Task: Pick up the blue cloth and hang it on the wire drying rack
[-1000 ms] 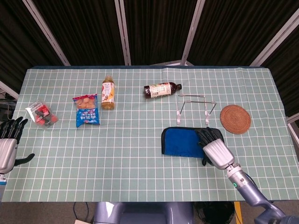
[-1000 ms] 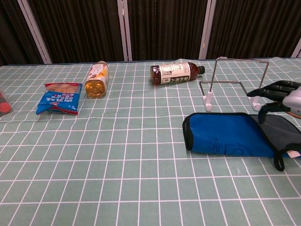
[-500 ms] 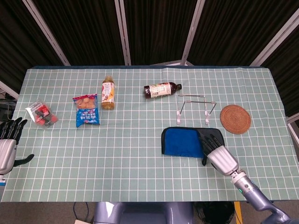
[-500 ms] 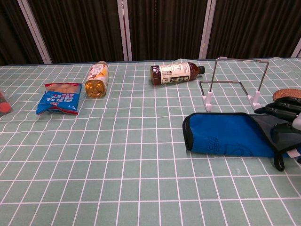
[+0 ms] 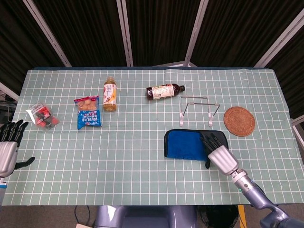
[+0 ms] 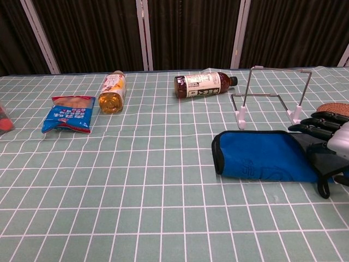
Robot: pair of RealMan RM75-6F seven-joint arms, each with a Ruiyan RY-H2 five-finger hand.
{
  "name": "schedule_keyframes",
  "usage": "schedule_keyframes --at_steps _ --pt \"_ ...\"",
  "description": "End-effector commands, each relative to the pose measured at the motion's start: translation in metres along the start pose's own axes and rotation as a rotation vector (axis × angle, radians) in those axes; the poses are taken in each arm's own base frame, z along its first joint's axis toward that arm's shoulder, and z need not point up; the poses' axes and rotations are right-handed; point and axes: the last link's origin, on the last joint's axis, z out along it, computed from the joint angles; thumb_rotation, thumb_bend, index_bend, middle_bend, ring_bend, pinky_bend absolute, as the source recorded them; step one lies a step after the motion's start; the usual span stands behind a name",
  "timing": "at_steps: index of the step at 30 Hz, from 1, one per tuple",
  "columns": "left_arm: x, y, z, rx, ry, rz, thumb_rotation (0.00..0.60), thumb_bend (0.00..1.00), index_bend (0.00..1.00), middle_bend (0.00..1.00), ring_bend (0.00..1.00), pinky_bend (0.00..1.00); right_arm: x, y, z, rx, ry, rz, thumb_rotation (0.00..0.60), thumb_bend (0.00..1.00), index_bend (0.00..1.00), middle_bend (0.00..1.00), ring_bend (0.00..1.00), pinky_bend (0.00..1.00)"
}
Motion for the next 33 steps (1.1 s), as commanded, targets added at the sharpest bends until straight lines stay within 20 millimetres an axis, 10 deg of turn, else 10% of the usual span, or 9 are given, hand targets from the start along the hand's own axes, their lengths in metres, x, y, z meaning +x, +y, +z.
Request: schedule_keyframes --at_steps 1,33 --pt "-0.0005 0.0002 0.0004 0.0 -0.001 0.001 0.6 0.0 0.0 0.0 0.0 0.0 -0.0012 0.0005 0.0012 -0.002 -0.002 0.005 0.6 0.22 0.43 0.0 0.0 0.0" --pt "-0.0025 0.001 0.001 0.0 -0.007 0.005 0.6 0.0 0.0 0.0 0.0 0.0 -0.0101 0.0059 0.0054 -0.02 -0.008 0.036 0.6 0.43 0.57 0.04 0.0 0.0"
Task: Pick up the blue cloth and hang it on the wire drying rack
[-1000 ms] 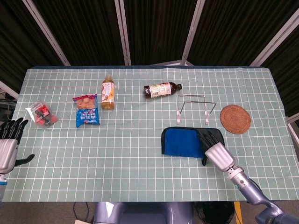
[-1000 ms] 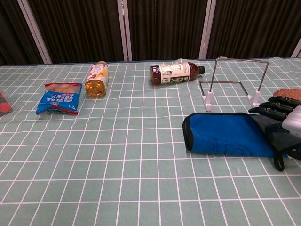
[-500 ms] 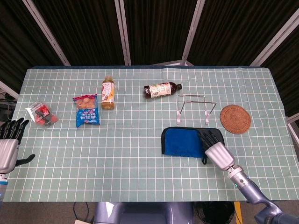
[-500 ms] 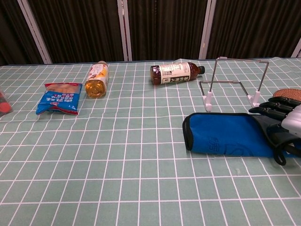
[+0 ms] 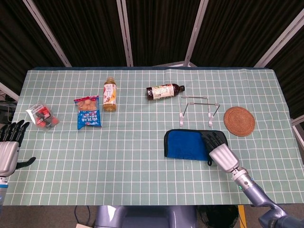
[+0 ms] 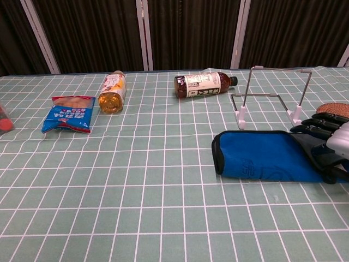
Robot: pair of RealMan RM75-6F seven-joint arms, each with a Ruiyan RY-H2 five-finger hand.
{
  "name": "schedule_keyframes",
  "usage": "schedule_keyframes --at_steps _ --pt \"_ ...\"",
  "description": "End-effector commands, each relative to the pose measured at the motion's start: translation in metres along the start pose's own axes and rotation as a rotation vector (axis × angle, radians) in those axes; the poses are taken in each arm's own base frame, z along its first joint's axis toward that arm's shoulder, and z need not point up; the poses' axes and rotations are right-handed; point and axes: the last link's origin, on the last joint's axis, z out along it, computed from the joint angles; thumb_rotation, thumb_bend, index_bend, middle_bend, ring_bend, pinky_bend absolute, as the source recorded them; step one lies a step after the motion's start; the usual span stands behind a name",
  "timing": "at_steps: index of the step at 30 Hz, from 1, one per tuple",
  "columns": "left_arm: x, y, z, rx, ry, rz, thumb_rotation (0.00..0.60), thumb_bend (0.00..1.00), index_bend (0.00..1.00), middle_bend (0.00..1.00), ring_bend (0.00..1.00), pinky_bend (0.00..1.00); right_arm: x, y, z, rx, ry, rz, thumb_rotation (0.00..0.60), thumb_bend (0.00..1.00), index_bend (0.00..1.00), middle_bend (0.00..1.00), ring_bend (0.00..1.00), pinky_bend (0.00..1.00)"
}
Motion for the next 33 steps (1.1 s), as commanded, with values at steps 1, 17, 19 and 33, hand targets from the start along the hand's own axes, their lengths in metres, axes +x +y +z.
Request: schedule_keyframes --at_steps 1,17,19,33 --pt "0.0 0.0 0.0 0.0 0.0 0.0 0.6 0.0 0.0 0.0 0.0 0.0 0.0 0.0 0.0 -0.003 -0.001 0.005 0.6 0.43 0.58 0.04 0.0 0.0" --pt "0.001 -0.001 0.0 0.002 0.003 -0.006 0.6 0.0 0.0 0.0 0.0 0.0 0.015 0.028 0.015 -0.212 0.028 0.403 0.6 0.43 0.62 0.06 0.0 0.03" --pt "0.001 -0.001 -0.001 0.001 0.003 -0.007 0.6 0.0 0.0 0.0 0.0 0.0 0.016 0.035 0.019 -0.242 0.025 0.43 0.6 0.43 0.61 0.06 0.0 0.03" --pt "0.0 0.0 0.0 0.003 -0.002 -0.002 0.6 0.0 0.0 0.0 0.0 0.0 -0.006 0.065 0.022 -0.408 -0.067 0.456 0.6 0.11 0.15 0.02 0.0 0.01"
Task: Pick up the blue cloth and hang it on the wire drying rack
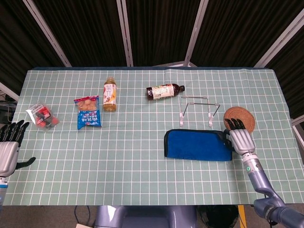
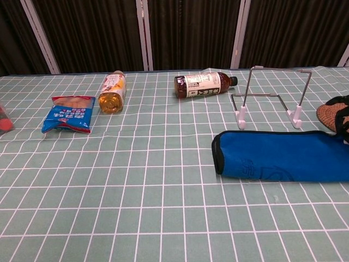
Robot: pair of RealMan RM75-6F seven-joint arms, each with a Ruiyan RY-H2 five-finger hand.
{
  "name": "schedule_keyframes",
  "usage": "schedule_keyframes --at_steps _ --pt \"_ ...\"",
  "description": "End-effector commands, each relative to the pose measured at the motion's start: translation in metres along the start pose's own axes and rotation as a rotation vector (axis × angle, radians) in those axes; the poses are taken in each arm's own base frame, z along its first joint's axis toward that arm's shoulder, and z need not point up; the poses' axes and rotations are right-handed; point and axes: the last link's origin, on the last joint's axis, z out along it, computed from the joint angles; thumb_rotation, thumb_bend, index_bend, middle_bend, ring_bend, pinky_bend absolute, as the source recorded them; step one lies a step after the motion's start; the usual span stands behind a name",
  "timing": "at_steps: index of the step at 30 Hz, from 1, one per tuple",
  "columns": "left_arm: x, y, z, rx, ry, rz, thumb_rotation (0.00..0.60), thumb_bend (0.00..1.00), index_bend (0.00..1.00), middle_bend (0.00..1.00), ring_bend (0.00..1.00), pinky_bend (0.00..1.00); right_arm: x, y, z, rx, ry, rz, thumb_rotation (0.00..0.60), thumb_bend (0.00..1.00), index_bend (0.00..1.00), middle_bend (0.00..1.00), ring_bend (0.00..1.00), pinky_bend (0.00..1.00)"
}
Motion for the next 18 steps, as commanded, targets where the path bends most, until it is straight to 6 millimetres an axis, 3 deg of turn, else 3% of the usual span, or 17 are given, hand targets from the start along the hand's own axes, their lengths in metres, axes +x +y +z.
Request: schedule_keyframes --at_steps 1,3,10,11,13,18 --pt "0.0 0.0 0.0 0.001 -0.002 0.0 0.6 0.0 0.0 0.0 0.0 0.0 -0.001 0.004 0.001 -0.024 0.016 -0.007 0.6 0.06 0.08 0.01 0.0 0.0" --pt "0.0 0.0 0.0 0.0 -0.001 -0.002 0.6 0.0 0.0 0.0 0.0 0.0 0.007 0.003 -0.001 -0.018 0.083 -0.009 0.6 0.0 0.0 0.0 0.0 0.0" --pt "0.002 0.0 -0.001 -0.004 0.006 -0.012 0.6 0.0 0.0 0.0 0.0 0.0 0.034 -0.011 -0.015 0.115 0.171 -0.01 0.6 0.0 0.0 0.0 0.0 0.0" --pt "0.003 0.0 -0.002 -0.007 0.004 -0.014 0.6 0.0 0.0 0.0 0.0 0.0 0.045 -0.026 -0.017 0.203 0.186 -0.042 0.6 0.0 0.0 0.0 0.0 0.0" --pt "0.003 -0.001 -0.003 -0.01 0.004 -0.015 0.6 0.0 0.0 0.0 0.0 0.0 0.053 -0.038 -0.019 0.255 0.168 -0.061 0.6 0.01 0.0 0.0 0.0 0.0" --pt "0.006 -0.005 -0.004 -0.007 0.016 -0.023 0.6 0.0 0.0 0.0 0.0 0.0 0.065 -0.081 -0.004 0.392 0.095 -0.173 0.6 0.05 0.04 0.0 0.0 0.0"
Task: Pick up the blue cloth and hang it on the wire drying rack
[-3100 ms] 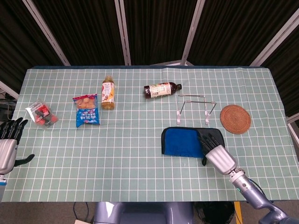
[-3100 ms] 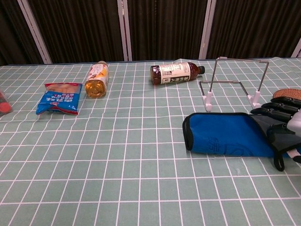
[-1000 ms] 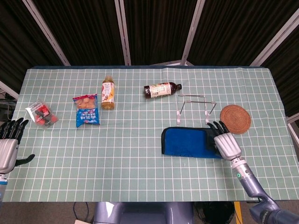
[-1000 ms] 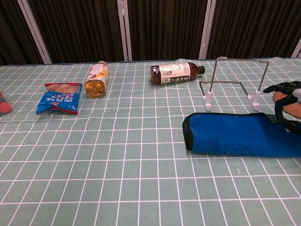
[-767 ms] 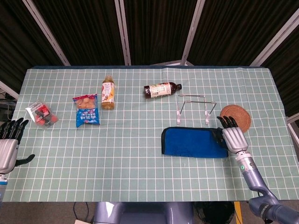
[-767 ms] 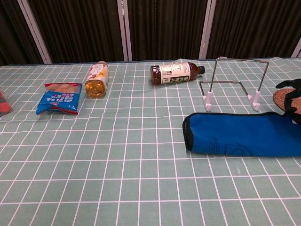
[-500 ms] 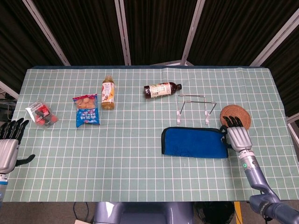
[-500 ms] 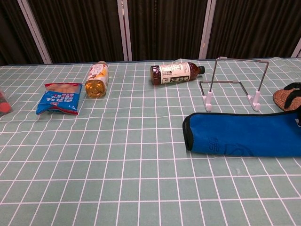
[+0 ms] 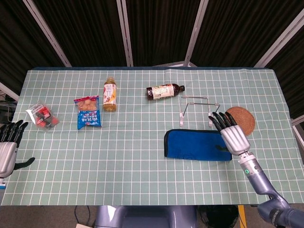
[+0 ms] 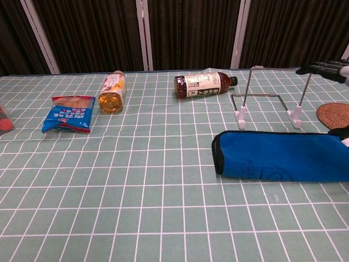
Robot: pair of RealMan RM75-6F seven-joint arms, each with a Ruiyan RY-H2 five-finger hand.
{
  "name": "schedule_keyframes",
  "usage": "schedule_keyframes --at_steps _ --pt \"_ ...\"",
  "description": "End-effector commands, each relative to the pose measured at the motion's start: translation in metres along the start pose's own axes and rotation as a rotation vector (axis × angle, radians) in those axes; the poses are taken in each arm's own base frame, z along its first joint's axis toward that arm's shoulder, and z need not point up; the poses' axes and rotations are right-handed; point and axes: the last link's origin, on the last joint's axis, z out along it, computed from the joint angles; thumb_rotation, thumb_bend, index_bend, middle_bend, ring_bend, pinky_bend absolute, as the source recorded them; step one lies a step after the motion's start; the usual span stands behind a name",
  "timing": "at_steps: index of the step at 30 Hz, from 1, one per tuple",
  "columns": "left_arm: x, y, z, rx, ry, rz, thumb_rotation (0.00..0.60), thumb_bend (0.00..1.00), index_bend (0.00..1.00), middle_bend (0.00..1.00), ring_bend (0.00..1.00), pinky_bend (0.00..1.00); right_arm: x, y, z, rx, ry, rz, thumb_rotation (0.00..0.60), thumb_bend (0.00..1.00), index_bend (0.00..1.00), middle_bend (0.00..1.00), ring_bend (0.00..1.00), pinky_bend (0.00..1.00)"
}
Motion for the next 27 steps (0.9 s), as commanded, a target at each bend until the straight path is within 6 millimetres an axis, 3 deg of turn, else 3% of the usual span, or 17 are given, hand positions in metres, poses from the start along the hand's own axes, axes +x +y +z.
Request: schedule_keyframes --at_steps 1,9,12,27 --pt "0.001 -0.003 0.0 0.005 0.002 -0.002 0.6 0.0 0.0 0.0 0.0 0.0 0.014 -0.031 0.025 0.149 -0.069 -0.112 0.6 0.06 0.06 0.0 0.0 0.0" --pt "-0.002 -0.009 0.004 0.029 -0.012 -0.002 0.6 0.0 0.0 0.0 0.0 0.0 0.01 -0.069 0.074 0.284 -0.127 -0.276 0.6 0.06 0.12 0.0 0.0 0.0" --pt "-0.003 -0.011 0.006 0.039 -0.018 -0.002 0.6 0.0 0.0 0.0 0.0 0.0 0.004 -0.076 0.084 0.309 -0.159 -0.307 0.6 0.06 0.13 0.0 0.0 0.0" --pt "-0.008 -0.011 0.013 0.042 -0.04 0.01 0.6 0.0 0.0 0.0 0.0 0.0 -0.025 -0.109 0.088 0.417 -0.237 -0.337 0.6 0.06 0.16 0.0 0.0 0.0"
